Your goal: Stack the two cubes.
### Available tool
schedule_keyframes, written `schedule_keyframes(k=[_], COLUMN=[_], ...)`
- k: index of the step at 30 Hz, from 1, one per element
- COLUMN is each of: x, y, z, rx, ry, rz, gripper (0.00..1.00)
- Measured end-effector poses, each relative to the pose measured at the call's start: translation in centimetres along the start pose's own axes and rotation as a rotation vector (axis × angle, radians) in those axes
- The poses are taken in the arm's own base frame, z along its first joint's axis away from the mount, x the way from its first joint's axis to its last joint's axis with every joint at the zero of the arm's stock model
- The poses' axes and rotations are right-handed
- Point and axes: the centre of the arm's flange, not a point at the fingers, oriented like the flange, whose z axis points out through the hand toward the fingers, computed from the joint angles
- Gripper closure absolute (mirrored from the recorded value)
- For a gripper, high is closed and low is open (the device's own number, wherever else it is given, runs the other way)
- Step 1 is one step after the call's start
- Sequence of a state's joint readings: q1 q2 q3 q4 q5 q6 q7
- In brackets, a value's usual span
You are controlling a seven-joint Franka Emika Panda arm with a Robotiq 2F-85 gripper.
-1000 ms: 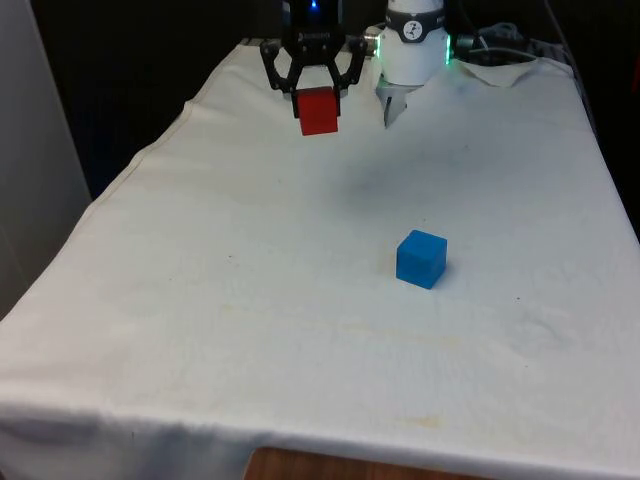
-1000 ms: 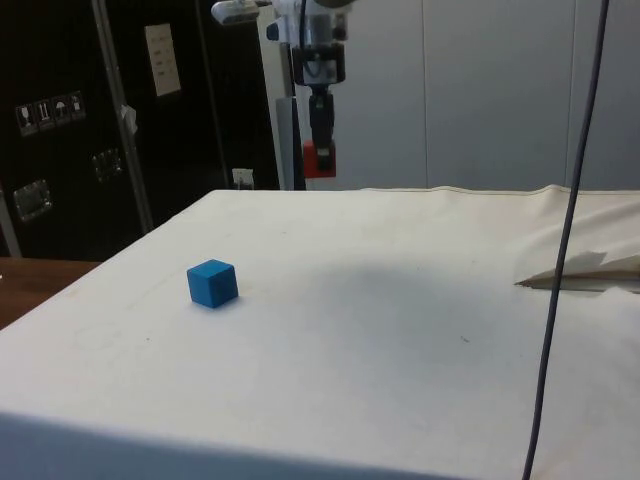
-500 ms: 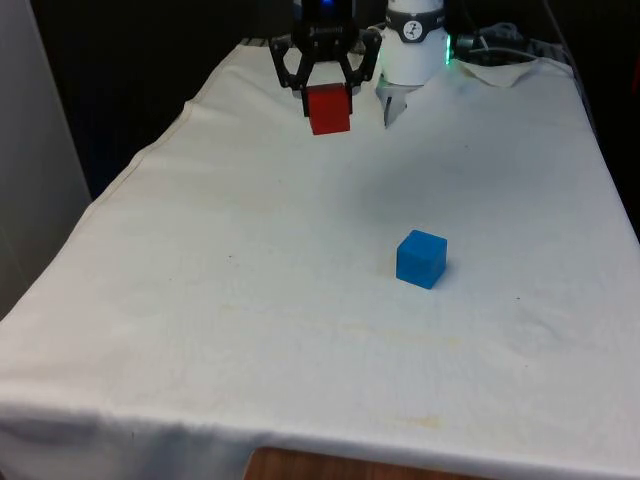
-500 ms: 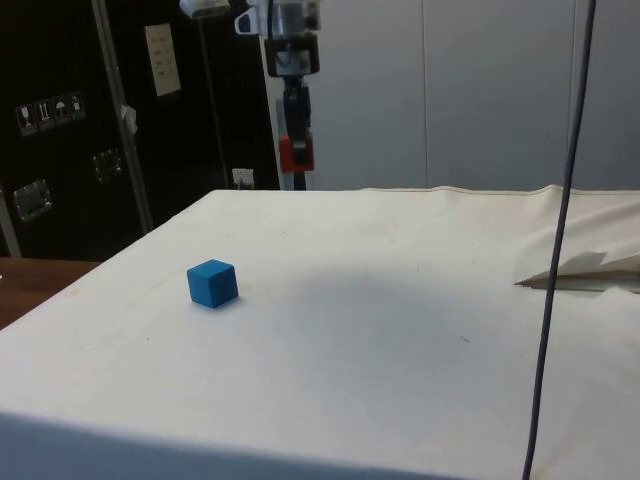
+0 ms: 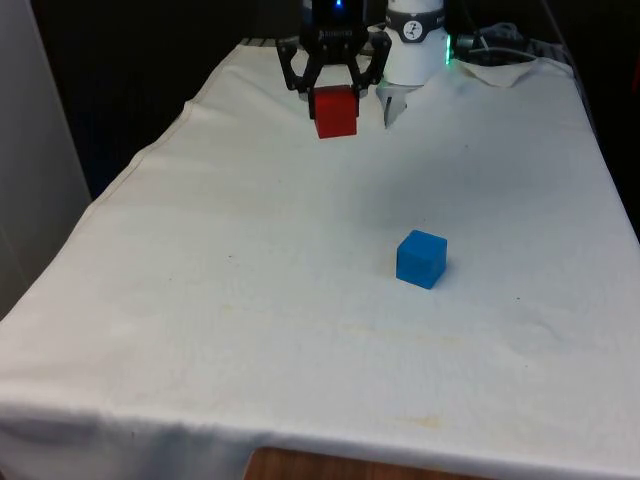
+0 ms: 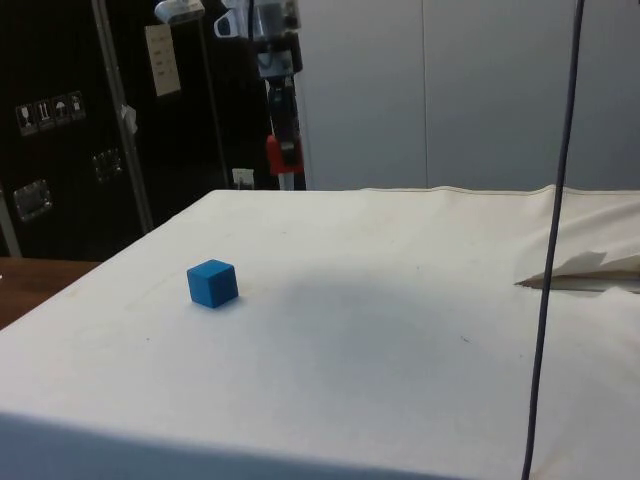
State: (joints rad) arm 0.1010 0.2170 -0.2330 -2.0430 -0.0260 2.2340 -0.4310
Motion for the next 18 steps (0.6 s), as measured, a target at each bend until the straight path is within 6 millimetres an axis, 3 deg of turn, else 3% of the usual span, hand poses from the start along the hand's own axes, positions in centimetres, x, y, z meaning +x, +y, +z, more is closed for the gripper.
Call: schedule_keyframes(k=[18], x=[2.3], y=[-0.2], z=[-0.2], rx=[-0.031], ry=[0.063], rz=[-0.014], gripper=[0.97])
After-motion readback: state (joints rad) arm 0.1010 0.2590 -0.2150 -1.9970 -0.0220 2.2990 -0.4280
